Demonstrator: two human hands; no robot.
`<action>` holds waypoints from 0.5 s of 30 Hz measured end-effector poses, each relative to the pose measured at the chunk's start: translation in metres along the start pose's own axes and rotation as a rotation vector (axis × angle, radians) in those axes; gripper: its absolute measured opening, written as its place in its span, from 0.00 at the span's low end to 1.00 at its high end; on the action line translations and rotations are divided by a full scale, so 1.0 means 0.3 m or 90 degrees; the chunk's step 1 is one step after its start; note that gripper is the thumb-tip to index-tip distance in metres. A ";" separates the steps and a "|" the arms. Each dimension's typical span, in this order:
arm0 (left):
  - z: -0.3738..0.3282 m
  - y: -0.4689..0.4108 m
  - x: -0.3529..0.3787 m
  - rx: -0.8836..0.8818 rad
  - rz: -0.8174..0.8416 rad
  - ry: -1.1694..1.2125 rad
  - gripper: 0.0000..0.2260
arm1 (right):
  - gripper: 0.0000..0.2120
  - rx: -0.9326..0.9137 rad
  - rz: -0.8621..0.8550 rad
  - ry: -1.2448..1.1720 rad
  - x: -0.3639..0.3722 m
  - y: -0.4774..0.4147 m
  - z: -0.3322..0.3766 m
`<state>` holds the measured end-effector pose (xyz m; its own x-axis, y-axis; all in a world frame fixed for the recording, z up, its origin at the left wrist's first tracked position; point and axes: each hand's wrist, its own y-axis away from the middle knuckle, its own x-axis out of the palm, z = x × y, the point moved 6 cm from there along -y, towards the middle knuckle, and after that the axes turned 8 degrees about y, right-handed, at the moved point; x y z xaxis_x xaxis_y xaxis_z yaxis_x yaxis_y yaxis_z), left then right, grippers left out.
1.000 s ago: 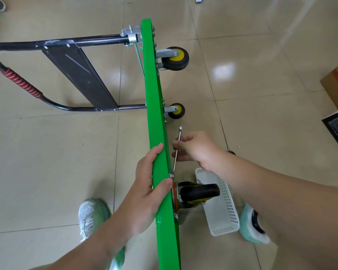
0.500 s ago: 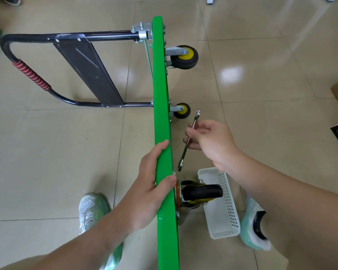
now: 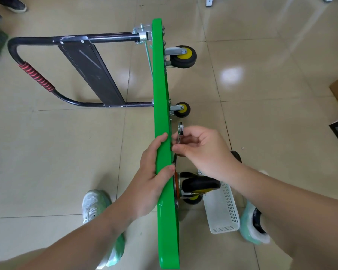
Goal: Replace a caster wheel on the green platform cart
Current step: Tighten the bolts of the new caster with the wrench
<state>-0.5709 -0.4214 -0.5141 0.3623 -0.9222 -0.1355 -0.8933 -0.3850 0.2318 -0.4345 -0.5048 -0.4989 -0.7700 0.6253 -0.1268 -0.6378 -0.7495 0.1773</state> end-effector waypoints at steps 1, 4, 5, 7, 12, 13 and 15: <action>-0.001 0.000 0.001 0.003 -0.001 0.001 0.31 | 0.13 0.001 0.007 0.013 0.004 0.005 -0.006; -0.003 0.000 0.000 0.013 -0.008 -0.002 0.31 | 0.12 0.004 0.001 0.031 0.007 0.009 -0.012; -0.002 -0.001 0.001 0.013 -0.009 -0.003 0.31 | 0.12 0.005 -0.004 0.029 0.008 0.007 -0.011; 0.000 -0.002 0.000 0.011 -0.010 -0.001 0.30 | 0.11 0.018 -0.016 0.019 0.006 -0.006 -0.015; -0.002 -0.004 0.000 0.008 -0.011 -0.003 0.29 | 0.07 0.118 -0.060 -0.012 -0.026 -0.070 -0.069; -0.002 -0.004 0.001 0.007 -0.008 -0.005 0.29 | 0.06 0.141 -0.062 -0.018 -0.031 -0.084 -0.083; -0.002 -0.007 0.000 0.006 -0.002 -0.005 0.29 | 0.05 0.184 -0.059 -0.028 -0.031 -0.106 -0.113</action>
<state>-0.5689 -0.4206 -0.5141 0.3630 -0.9205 -0.1446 -0.8946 -0.3877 0.2221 -0.4076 -0.4940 -0.5365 -0.7029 0.7020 -0.1143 -0.6699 -0.5994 0.4382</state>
